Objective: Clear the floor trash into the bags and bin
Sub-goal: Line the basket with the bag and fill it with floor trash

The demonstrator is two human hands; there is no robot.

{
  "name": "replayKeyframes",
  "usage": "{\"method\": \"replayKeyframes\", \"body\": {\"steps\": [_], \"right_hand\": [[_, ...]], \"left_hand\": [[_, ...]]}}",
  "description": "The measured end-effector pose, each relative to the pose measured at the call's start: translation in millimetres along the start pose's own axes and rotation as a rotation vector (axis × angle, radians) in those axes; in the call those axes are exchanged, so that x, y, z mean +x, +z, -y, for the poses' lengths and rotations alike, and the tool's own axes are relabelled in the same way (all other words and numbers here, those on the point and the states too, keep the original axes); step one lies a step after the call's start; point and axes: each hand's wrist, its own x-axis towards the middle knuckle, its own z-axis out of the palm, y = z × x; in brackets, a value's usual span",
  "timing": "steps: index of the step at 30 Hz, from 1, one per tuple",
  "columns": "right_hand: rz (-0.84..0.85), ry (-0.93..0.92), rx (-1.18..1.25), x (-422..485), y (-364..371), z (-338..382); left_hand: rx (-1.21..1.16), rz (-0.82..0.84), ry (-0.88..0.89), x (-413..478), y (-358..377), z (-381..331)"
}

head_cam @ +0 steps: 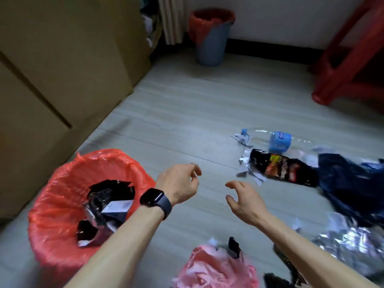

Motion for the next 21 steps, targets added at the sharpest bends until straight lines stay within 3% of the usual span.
{"method": "replayKeyframes", "body": {"steps": [5,11,15,21], "right_hand": [[0.078,0.27,-0.111,38,1,-70],[0.062,0.446,-0.039,109,10,-105],[0.074,0.55,-0.083,144,16,-118],[0.086,0.649,-0.149,159,34,-118]], "left_hand": [[0.01,0.237,0.008,35,82,-26],[0.118,0.484,-0.109,52,161,4],[0.198,0.515,-0.203,49,179,34],[0.324,0.53,-0.144,45,183,56]]}}
